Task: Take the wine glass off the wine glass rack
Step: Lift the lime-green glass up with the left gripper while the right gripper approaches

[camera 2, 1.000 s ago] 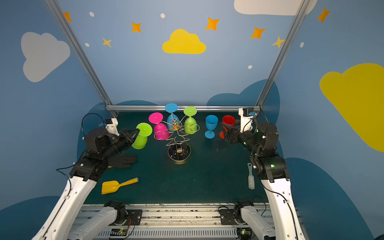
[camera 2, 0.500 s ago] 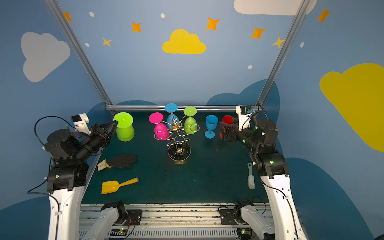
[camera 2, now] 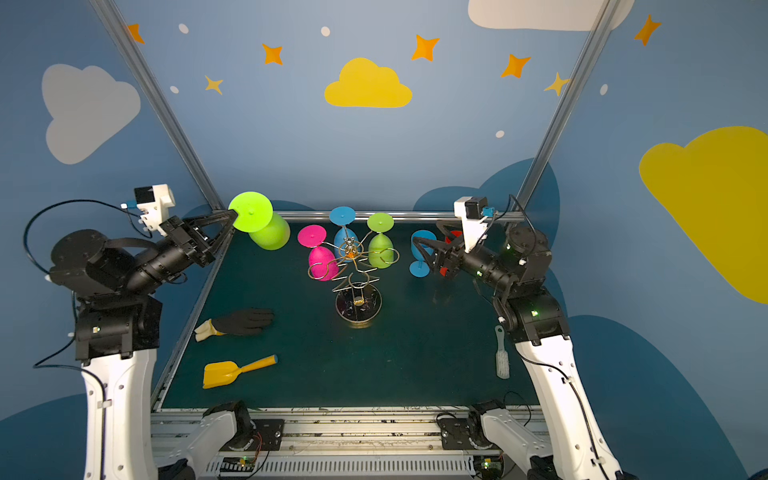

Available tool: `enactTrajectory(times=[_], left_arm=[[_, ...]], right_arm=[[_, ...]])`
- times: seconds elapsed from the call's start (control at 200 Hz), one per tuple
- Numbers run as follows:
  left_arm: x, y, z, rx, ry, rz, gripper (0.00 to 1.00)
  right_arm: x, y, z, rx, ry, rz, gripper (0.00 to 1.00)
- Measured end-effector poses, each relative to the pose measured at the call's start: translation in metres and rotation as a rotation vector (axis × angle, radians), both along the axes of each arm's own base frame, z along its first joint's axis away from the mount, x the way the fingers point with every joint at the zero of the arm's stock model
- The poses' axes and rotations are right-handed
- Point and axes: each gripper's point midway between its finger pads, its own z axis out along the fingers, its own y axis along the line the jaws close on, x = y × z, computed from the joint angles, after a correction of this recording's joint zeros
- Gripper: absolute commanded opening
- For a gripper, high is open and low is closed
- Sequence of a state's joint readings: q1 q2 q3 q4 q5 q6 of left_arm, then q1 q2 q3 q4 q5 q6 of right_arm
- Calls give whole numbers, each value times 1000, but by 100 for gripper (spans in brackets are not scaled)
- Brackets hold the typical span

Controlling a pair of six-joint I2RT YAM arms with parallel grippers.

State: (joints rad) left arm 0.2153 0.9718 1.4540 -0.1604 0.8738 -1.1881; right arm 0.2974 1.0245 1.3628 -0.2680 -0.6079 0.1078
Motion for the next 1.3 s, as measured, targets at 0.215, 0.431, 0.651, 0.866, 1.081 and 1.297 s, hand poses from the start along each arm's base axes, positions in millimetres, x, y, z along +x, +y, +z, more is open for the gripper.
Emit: enactTrajectory(times=[0.215, 0.431, 0.651, 0.866, 1.081, 1.297], left_arm=[[-1, -15, 15, -34, -32, -105, 3], [17, -47, 11, -70, 11, -248, 3], [17, -85, 12, -74, 26, -378, 3], [19, -105, 8, -74, 37, -444, 3], [27, -117, 6, -78, 51, -484, 3], [30, -125, 7, -89, 50, -513, 3]], right_arm=[[-16, 37, 23, -3, -112, 151, 80], [-7, 70, 35, -7, -176, 234, 82], [3, 95, 28, -31, -211, 275, 86], [5, 110, 36, -38, -279, 304, 87], [14, 125, 26, -57, -295, 326, 87], [27, 141, 5, -81, -264, 357, 88]])
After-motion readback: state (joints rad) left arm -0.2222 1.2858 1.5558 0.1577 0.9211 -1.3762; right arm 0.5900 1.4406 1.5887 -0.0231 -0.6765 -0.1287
